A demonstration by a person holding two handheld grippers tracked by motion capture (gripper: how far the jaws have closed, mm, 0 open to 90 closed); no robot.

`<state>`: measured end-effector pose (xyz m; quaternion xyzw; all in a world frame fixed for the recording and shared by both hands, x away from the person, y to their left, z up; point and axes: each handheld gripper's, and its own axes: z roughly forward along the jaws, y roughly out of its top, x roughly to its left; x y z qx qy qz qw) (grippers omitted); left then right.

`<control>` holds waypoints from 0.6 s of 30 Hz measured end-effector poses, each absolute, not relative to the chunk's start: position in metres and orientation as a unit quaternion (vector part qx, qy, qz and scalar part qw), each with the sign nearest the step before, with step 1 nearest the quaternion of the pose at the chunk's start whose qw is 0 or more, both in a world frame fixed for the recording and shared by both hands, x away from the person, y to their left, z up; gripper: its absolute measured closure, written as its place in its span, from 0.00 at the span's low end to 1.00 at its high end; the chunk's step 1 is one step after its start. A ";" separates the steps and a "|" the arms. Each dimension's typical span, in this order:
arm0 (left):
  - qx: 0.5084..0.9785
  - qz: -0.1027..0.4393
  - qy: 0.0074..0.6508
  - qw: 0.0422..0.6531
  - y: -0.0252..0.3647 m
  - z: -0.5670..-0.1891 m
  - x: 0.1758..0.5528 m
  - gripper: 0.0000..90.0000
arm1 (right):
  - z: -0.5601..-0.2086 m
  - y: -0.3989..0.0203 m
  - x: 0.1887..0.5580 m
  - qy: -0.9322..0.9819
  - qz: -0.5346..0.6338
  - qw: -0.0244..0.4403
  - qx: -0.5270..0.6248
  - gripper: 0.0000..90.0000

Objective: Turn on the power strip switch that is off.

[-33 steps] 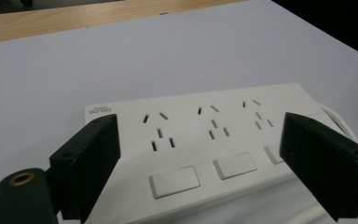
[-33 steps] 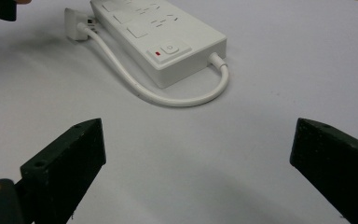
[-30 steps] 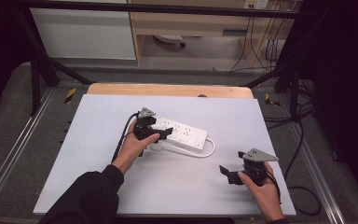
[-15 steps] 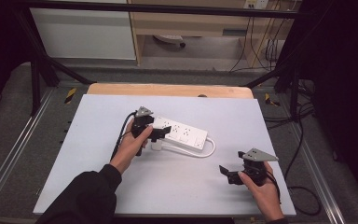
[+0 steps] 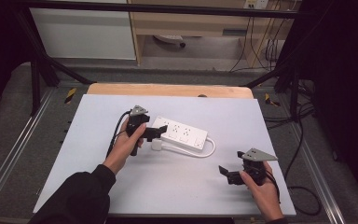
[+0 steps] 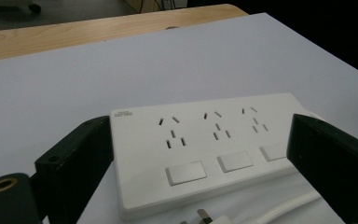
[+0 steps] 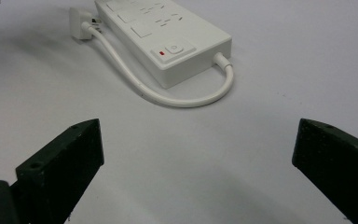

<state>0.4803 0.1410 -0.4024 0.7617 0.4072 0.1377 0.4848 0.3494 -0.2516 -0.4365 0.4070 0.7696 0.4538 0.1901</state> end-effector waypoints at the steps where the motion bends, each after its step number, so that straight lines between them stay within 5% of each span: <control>1: 0.762 0.139 0.407 0.485 0.143 -0.401 0.479 0.08 | -0.436 -0.251 0.350 0.770 0.453 0.190 0.407 0.03; 18: 0.748 0.155 0.417 0.492 0.184 -0.394 0.461 0.08 | -0.436 -0.252 0.350 0.769 0.451 0.189 0.412 0.03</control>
